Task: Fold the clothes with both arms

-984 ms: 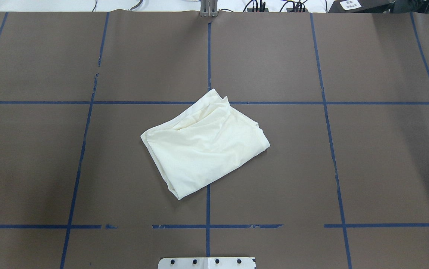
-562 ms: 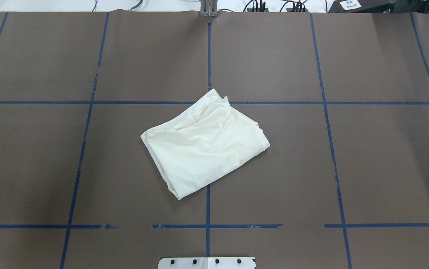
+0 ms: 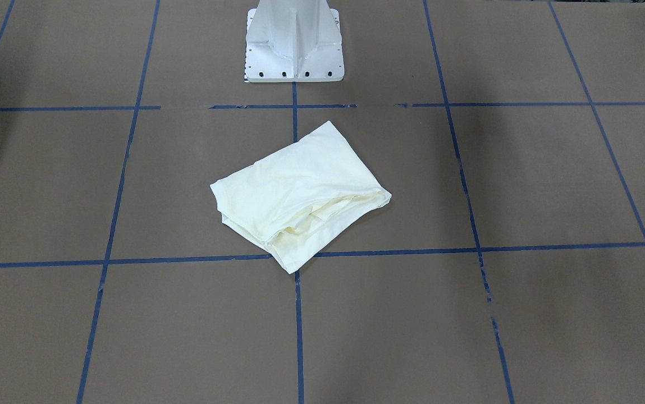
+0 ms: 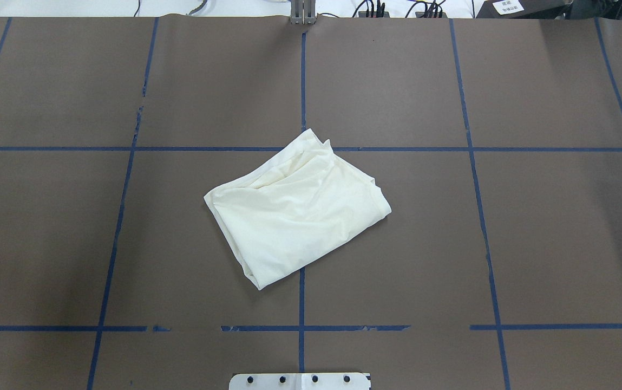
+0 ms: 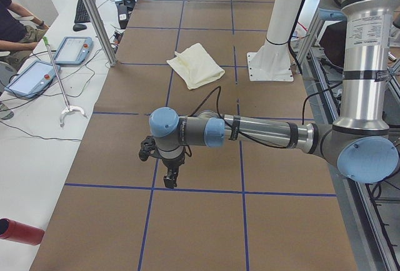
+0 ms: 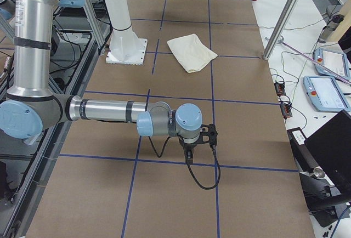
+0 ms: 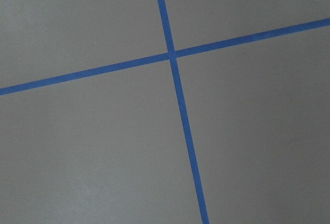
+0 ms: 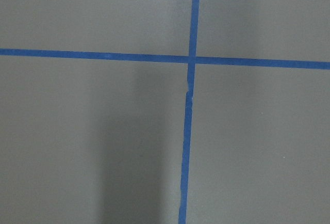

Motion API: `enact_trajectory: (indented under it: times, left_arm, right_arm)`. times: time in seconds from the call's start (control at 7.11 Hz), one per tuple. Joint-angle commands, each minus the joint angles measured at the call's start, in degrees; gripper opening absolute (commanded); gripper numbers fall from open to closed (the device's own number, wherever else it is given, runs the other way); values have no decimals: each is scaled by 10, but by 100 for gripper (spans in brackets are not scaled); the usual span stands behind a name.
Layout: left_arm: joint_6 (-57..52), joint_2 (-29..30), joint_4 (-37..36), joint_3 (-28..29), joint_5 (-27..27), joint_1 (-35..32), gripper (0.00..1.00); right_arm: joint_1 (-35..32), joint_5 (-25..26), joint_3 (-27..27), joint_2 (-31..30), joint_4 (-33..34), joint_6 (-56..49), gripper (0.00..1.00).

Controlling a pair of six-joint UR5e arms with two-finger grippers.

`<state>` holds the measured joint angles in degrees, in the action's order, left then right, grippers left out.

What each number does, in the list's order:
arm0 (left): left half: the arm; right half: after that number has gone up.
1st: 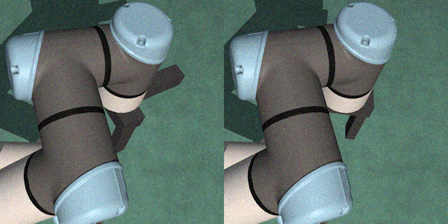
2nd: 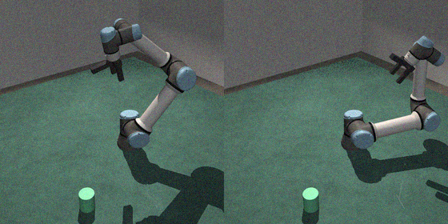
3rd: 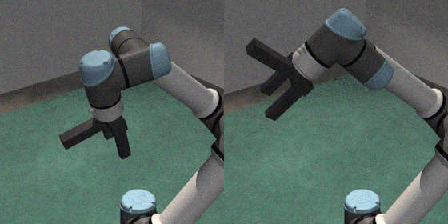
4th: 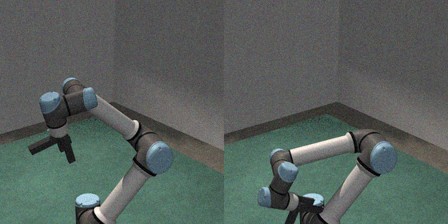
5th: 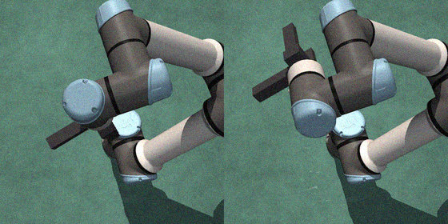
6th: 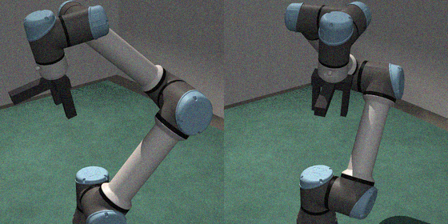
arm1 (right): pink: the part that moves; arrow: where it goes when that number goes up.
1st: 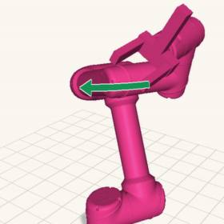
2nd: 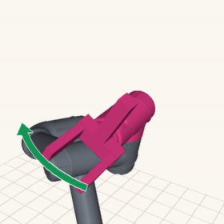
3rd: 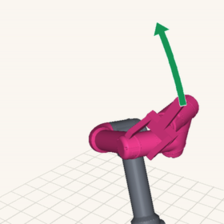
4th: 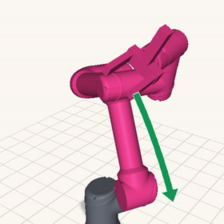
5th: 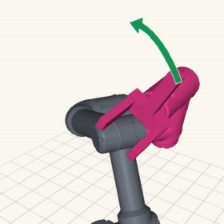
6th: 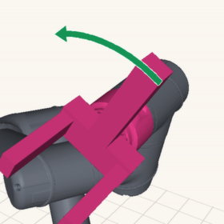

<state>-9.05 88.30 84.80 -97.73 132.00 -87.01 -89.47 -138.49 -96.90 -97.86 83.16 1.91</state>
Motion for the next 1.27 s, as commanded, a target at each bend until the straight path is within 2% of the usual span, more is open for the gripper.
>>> enact_trajectory:
  times: [0.0,0.84,0.98,1.12]
  left_arm:
    - [0,0,0,-4,-1,0,99]
    - [0,0,1,1,-1,0,99]
    - [13,1,0,2,0,1,99]
    - [80,4,0,-4,0,1,99]
  right_arm:
    - [-8,-24,-1,0,0,-1,100]
    - [-10,-24,0,0,-2,-1,100]
    - [-10,-23,0,0,-2,-1,100]
    - [-10,-23,0,0,-3,-1,100]
